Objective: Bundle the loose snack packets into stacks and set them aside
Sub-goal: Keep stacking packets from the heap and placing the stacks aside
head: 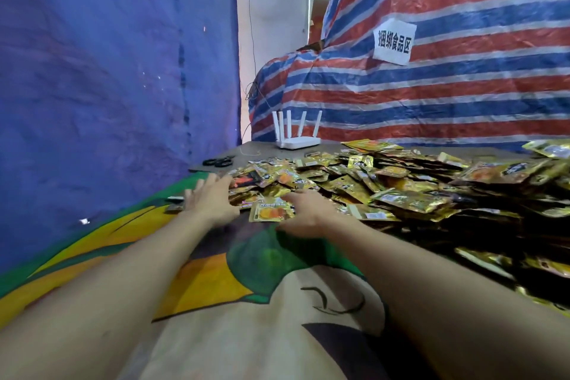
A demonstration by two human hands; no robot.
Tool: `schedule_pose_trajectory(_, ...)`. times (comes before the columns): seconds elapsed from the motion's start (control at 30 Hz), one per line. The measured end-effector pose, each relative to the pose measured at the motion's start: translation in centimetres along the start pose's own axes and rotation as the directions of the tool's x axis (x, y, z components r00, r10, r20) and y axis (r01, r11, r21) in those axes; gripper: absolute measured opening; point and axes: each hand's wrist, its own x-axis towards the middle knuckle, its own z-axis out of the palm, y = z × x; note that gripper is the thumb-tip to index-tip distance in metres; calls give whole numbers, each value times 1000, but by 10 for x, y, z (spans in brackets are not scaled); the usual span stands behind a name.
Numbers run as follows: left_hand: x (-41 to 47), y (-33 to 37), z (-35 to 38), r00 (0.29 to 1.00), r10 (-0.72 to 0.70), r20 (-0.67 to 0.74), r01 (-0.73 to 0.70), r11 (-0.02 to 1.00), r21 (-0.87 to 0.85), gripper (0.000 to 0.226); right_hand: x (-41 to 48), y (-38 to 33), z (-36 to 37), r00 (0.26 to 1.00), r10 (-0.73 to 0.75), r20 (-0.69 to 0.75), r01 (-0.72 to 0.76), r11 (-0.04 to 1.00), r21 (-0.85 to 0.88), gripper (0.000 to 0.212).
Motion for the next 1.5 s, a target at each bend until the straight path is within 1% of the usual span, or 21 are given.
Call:
schedule_pose_trajectory(0.07, 7, -4, 9, 998, -2, 60, 4, 999, -40, 75, 13, 0, 4, 999, 11, 51, -12, 999, 29, 78)
schedule_pose_trajectory(0.17, 19, -2, 16, 998, -26, 58, 30, 998, -54, 74, 27, -4, 9, 990, 64, 123, -75, 993, 89, 80)
schedule_pose_trajectory(0.23, 26, 0, 19, 997, -52, 60, 55, 997, -45, 71, 33, -10, 16, 981, 94, 168, -104, 993, 49, 72)
schedule_pose_trajectory(0.33, 30, 0, 23, 995, -29, 92, 35, 997, -69, 61, 34, -18, 22, 985, 104, 137, -102, 995, -24, 67)
schedule_pose_trajectory(0.47, 22, -2, 28, 993, 71, -91, -68, 997, 31, 41, 26, -17, 5, 978, 128, 163, -118, 991, -66, 82)
schedule_pose_trajectory(0.5, 19, -3, 28, 989, 82, -121, -79, 996, 30, 39, 25, -15, 2, 978, 123, 169, -111, 991, -81, 78)
schedule_pose_trajectory(0.57, 14, -3, 26, 986, 95, -134, -94, 995, 18, 38, 23, -8, 0, 980, 106, 170, -94, 992, -79, 63)
schedule_pose_trajectory(0.6, 12, -2, 24, 986, 103, -130, -100, 995, 25, 37, 21, -6, 0, 980, 100, 172, -91, 994, -63, 59)
schedule_pose_trajectory(0.7, 3, -3, 14, 982, 144, -125, -134, 987, 85, 33, 13, -8, 3, 984, 47, 172, -45, 999, -15, 64)
schedule_pose_trajectory(0.8, -10, -4, 5, 972, 183, -150, -167, 980, 111, 35, 4, -13, 3, 989, -33, 144, 41, 998, -52, 69)
schedule_pose_trajectory(0.93, -32, -9, -7, 964, 152, -218, -151, 988, 23, 47, -13, -16, -7, 980, -37, 197, 62, 991, -119, 70)
schedule_pose_trajectory(0.97, -37, -9, -10, 967, 144, -213, -141, 990, 29, 45, -17, -16, -11, 974, -45, 222, 67, 994, -92, 65)
schedule_pose_trajectory(1.03, -47, -8, -14, 976, 133, -170, -121, 989, 80, 36, -25, -17, -16, 959, -71, 273, 61, 997, 44, 44)
schedule_pose_trajectory(1.07, -51, -7, -16, 981, 126, -145, -110, 987, 114, 31, -28, -19, -18, 951, -89, 296, 62, 993, 98, 37)
schedule_pose_trajectory(1.1, -54, -6, -18, 985, 120, -121, -101, 982, 157, 30, -30, -21, -21, 946, -104, 307, 70, 990, 120, 36)
schedule_pose_trajectory(1.2, -56, -4, -25, 991, 119, -59, -94, 945, 314, 36, -40, -33, -28, 946, -99, 308, 71, 992, 103, 50)
schedule_pose_trajectory(1.27, -55, -2, -31, 994, 105, -6, -96, 932, 351, 35, -45, -40, -33, 937, -83, 340, 59, 995, 80, 56)
schedule_pose_trajectory(1.33, -52, 1, -38, 994, 95, 55, -108, 933, 342, 34, -48, -45, -40, 932, -57, 357, 54, 998, 20, 48)
schedule_pose_trajectory(1.4, -51, 5, -42, 986, 74, 151, -122, 931, 344, 44, -52, -47, -45, 938, -45, 342, 60, 998, -33, 37)
schedule_pose_trajectory(1.47, -53, 7, -40, 971, 28, 236, -123, 909, 398, 52, -57, -48, -48, 941, -60, 332, 75, 997, -34, 35)
schedule_pose_trajectory(1.5, -53, 9, -37, 971, 5, 238, -110, 896, 431, 51, -59, -47, -48, 942, -71, 327, 82, 996, -22, 35)
